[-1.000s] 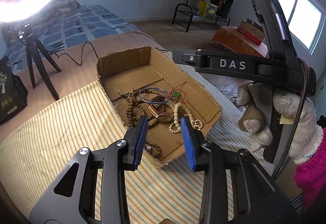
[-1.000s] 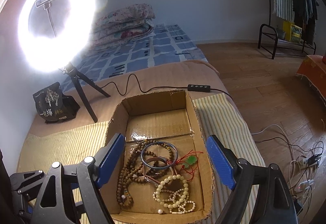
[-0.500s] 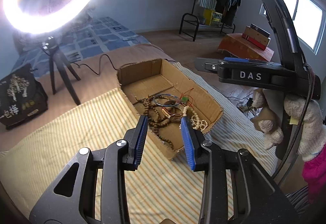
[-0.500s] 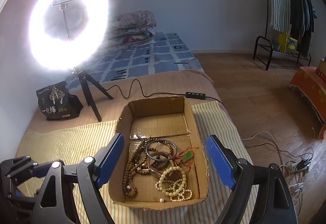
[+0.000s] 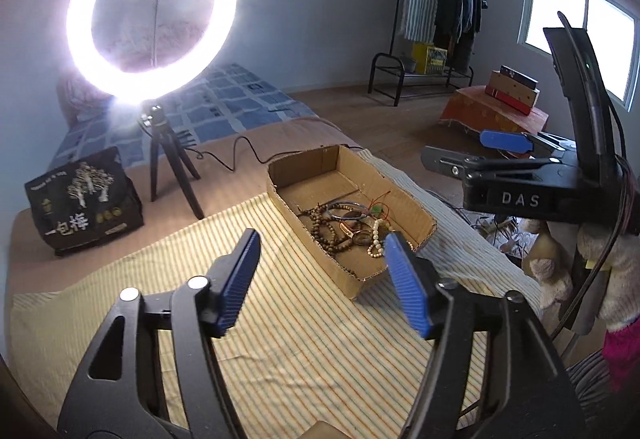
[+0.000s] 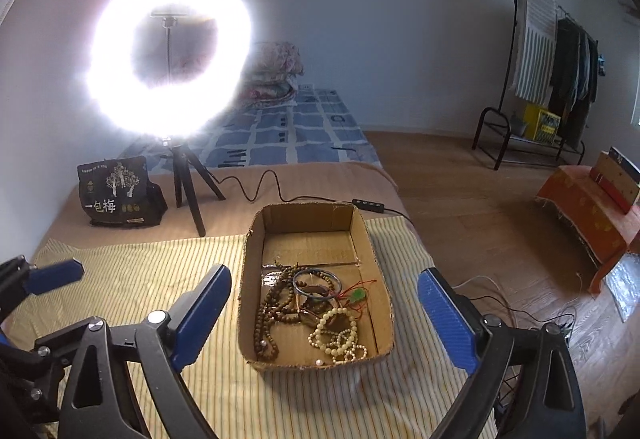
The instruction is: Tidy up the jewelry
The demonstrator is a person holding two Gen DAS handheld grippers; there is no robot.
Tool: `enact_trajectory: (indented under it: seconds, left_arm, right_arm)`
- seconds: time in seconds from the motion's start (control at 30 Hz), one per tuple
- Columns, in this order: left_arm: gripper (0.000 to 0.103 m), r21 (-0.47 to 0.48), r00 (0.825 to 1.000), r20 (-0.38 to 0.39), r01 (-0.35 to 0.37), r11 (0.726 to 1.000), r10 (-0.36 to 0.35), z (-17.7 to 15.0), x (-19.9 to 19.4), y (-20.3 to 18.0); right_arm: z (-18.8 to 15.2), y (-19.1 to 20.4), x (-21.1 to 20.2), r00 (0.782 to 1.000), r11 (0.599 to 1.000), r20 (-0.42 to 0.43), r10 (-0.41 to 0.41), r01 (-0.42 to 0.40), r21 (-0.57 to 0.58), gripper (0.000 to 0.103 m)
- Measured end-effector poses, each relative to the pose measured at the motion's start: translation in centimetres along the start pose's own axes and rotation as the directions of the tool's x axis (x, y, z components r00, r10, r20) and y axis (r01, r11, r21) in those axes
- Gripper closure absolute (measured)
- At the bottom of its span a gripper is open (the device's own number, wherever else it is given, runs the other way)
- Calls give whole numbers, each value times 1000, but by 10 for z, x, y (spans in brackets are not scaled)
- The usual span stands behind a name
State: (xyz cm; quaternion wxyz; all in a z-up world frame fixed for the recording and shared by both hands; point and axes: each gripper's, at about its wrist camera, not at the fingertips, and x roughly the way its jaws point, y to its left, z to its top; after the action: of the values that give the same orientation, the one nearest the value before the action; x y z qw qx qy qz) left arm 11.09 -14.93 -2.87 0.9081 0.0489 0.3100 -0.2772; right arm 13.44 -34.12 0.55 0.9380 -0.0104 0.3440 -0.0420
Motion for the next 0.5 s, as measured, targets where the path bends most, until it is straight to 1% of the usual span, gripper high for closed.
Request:
enact_trajectory:
  seconds: [0.07, 0.13, 0.27, 0.37, 0.47, 0.5]
  left_arm:
    - [30, -2, 1000, 9, -5, 1000, 5, -2, -9, 0]
    - [28, 0, 1000, 13, -11, 1000, 11, -3, -16, 1]
    - [22, 19, 999, 27, -31, 999, 30, -8, -29, 0]
    - [17, 29, 999, 24, -39, 999, 38, -12, -33, -2]
    - [15, 38, 998, 23, -54, 998, 53, -15, -36, -6]
    - [13, 43, 998, 17, -64, 997, 63, -16, -36, -7]
  right_arm:
    - [-2, 3, -10, 1000, 1000, 11, -8, 8, 1, 7]
    - [-6, 5, -21, 999, 1000, 31, -17, 17, 8, 3]
    - [-14, 6, -36, 999, 1000, 49, -6, 4, 29, 2]
    - [-18, 5, -42, 998, 999, 58, 6, -9, 52, 0]
    - [-21, 6, -46, 997, 999, 72, -13, 10, 48, 0]
    - [-21, 7, -47, 997, 999, 77, -20, 16, 44, 0]
